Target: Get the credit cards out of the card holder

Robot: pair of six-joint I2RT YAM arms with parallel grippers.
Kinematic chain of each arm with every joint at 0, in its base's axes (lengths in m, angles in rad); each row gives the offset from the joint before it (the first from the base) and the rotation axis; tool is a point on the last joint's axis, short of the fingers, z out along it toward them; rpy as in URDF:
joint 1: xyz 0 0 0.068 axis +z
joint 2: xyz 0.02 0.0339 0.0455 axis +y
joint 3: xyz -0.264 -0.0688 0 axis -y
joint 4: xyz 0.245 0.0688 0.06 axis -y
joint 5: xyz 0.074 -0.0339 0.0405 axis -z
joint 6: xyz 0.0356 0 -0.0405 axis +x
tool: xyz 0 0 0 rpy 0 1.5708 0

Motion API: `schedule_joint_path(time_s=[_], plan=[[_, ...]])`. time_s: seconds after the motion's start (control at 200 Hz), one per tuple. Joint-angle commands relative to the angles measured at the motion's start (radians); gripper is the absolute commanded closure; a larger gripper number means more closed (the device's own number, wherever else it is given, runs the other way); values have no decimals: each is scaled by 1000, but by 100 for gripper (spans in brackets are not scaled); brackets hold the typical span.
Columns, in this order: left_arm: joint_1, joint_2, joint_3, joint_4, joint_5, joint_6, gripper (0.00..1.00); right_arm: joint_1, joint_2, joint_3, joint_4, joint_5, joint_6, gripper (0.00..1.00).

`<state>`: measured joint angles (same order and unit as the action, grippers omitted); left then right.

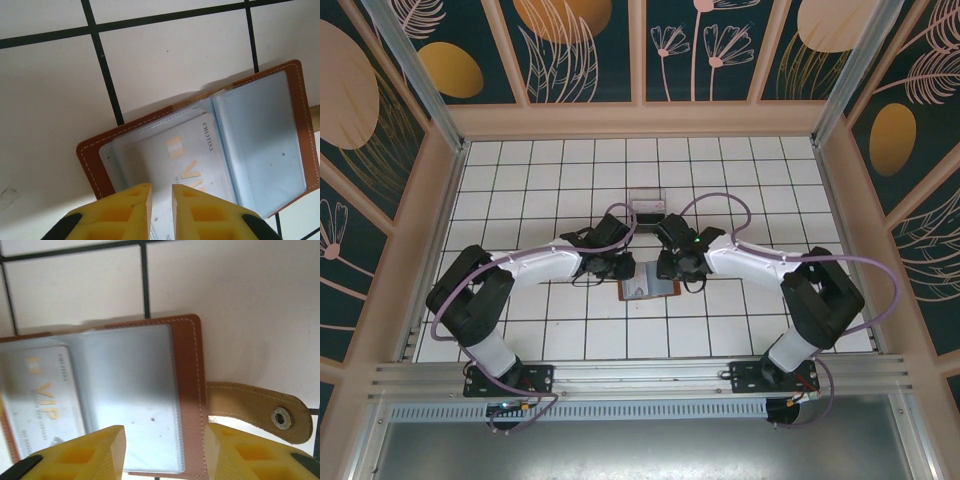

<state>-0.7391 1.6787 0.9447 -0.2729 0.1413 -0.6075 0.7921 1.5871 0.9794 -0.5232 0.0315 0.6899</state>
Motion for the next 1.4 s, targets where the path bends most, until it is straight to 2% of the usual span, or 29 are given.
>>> schedule_joint_path(time_s=[0.0,0.225,0.571,1.206,1.396], plan=[[-8,7,-4,-32,-31,-15,80,8,-33,33,16,-11,-3,54],[-8,16,-38,-20,-31,-12,80,0,1,37,166,-199,0,54],[-9,26,-60,-9,-39,-4,81,-8,118,50,284,-343,-2,55],[-9,-2,-69,-9,-41,-13,81,-7,195,27,318,-372,-5,59],[-9,-8,-71,-9,-45,-12,81,-4,197,28,276,-317,-4,62]])
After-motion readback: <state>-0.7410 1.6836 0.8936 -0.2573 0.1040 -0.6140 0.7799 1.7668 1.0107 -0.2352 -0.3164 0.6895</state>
